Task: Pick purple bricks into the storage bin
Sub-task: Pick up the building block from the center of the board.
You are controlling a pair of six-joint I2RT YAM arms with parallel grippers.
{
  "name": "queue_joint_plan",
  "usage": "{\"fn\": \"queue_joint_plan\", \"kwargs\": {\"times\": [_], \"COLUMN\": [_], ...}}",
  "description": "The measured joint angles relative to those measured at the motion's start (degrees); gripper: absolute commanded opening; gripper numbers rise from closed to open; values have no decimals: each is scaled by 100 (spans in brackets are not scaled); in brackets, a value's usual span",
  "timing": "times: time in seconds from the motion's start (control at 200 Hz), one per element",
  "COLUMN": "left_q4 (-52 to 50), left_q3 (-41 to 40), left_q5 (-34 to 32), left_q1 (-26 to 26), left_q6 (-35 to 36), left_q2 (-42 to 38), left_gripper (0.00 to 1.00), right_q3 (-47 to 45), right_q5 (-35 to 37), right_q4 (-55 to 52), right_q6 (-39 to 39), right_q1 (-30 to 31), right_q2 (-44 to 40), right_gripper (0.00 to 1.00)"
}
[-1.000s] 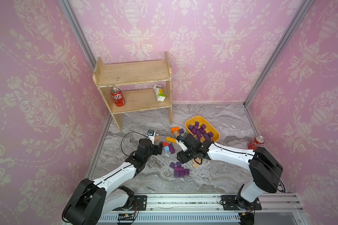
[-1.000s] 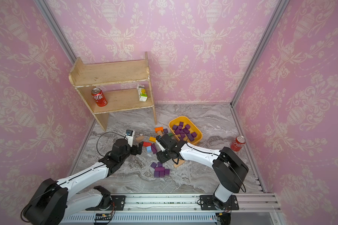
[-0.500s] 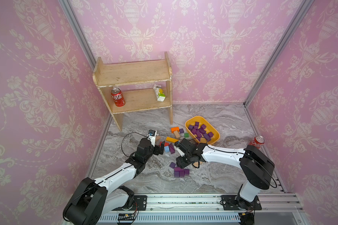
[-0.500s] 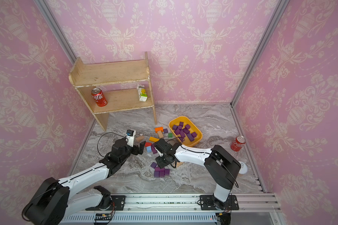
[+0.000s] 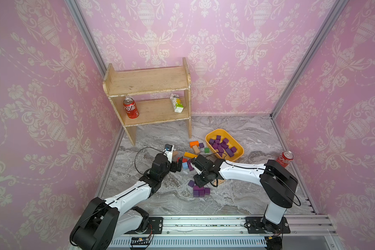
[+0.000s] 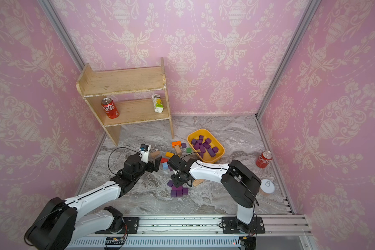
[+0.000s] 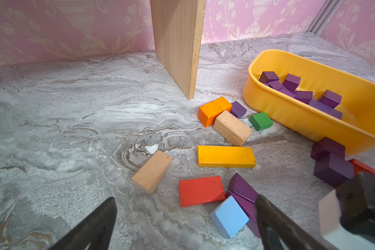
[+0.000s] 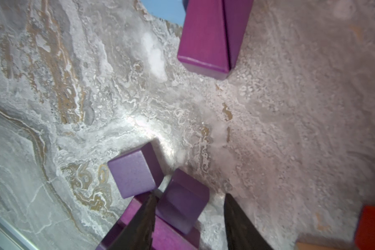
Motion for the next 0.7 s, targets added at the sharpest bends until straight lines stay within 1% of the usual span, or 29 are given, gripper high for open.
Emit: {"fn": "queue_joint_plan", "kwargs": {"times": [0.175,0.49,0.6,0.701], "left_q4": [0,-7,-9,-13], "left_q3": [0,2,2,2], "left_q5": [-2,-22,-22,-22], "left_q1": [0,0,0,0], "left_q6": [0,0,0,0], "left_q2": [2,2,7,24], "left_gripper": [99,99,99,99], "right_q3": [90,188,188,188], "right_q5": [142,136,140,138], "right_q4": [-98,-94,-98,-101], "right_q6": [2,2,7,20], "right_q1": [26,35,35,35], "right_q2": [42,225,264,273], "right_gripper": [49,47,44,40]}}
